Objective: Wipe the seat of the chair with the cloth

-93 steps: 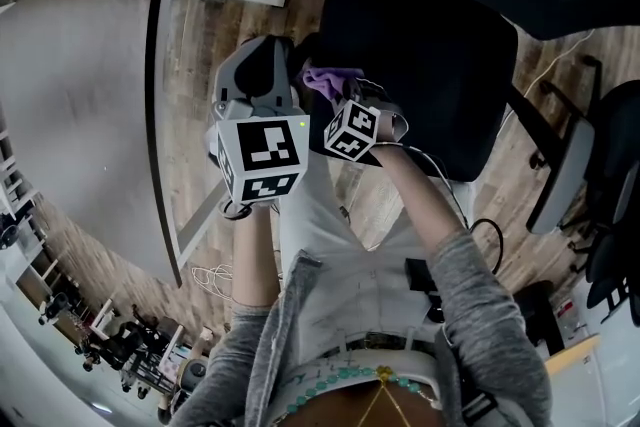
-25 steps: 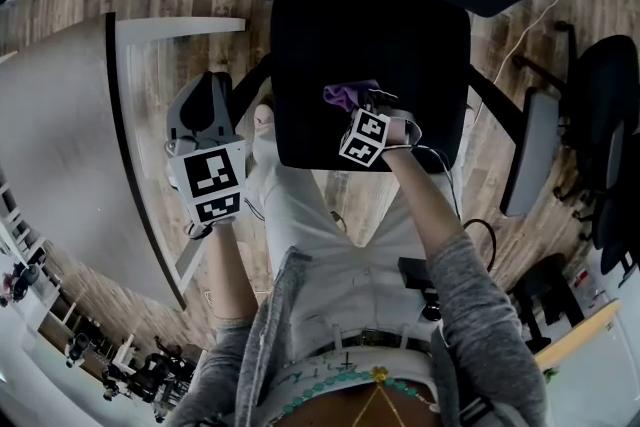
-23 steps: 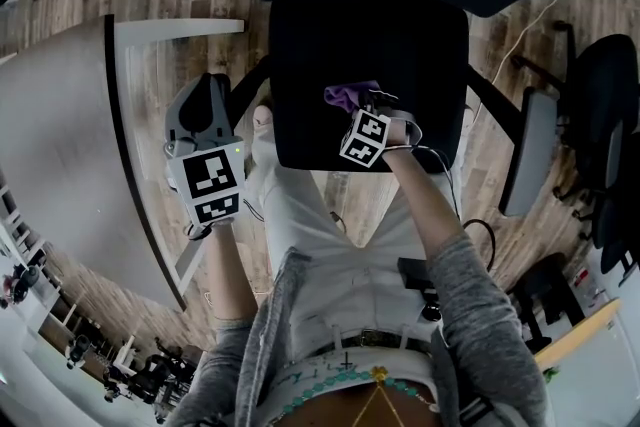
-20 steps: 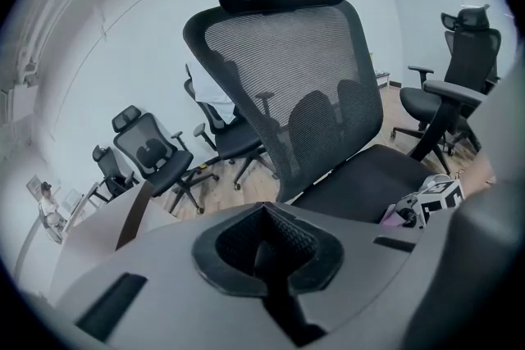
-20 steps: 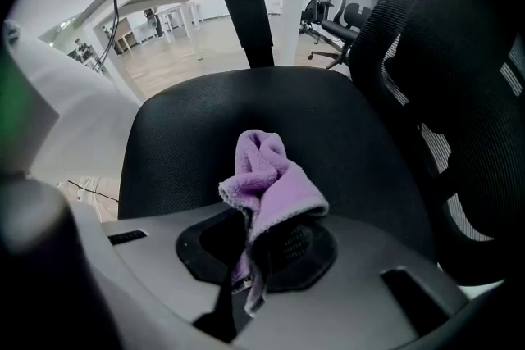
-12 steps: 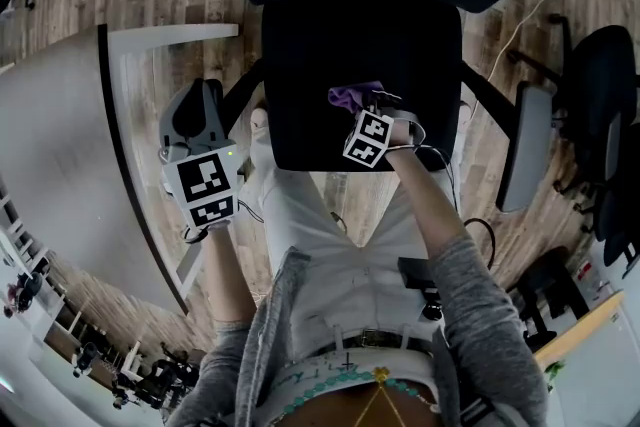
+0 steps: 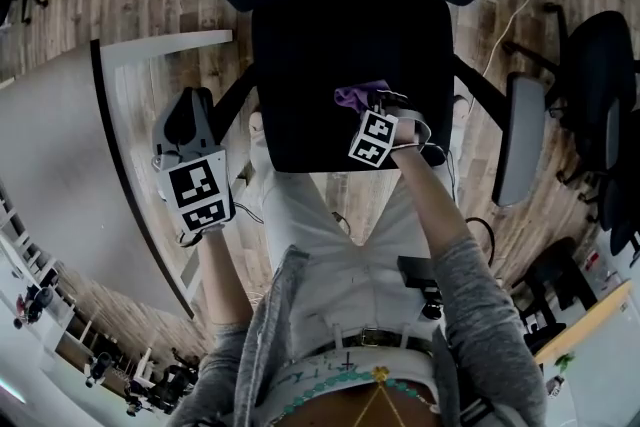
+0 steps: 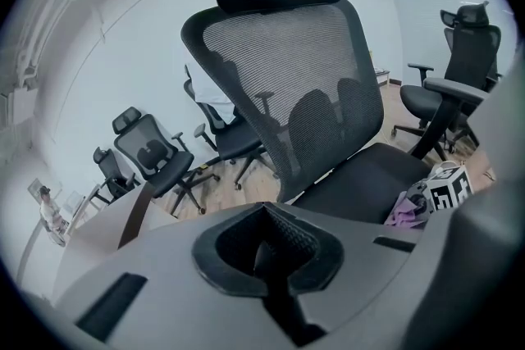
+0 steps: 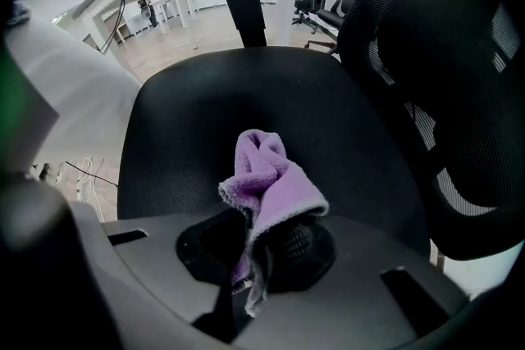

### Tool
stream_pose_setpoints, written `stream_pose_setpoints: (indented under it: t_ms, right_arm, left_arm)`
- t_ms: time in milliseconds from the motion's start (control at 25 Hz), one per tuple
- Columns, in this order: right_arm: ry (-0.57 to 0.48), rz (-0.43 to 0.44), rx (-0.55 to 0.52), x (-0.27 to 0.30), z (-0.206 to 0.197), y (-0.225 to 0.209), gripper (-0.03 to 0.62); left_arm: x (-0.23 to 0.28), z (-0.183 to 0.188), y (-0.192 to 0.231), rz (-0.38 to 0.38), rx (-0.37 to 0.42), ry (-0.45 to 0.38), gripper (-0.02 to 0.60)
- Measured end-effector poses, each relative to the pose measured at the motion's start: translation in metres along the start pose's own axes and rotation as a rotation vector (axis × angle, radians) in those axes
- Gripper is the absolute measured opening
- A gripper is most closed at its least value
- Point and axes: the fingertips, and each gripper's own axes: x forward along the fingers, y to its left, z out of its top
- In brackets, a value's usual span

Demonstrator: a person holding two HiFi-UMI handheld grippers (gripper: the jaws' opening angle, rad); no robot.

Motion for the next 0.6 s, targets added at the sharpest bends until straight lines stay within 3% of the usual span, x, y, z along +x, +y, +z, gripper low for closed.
stream_pose_setpoints:
  t_ms: [600]
  right_arm:
    - [0.048,-0.036,0.035,-0.014,-0.054,-0.009,0.048]
  left_arm:
    - [0.000,-0.001,-0.002,0.009,0.012,0.004,0.002]
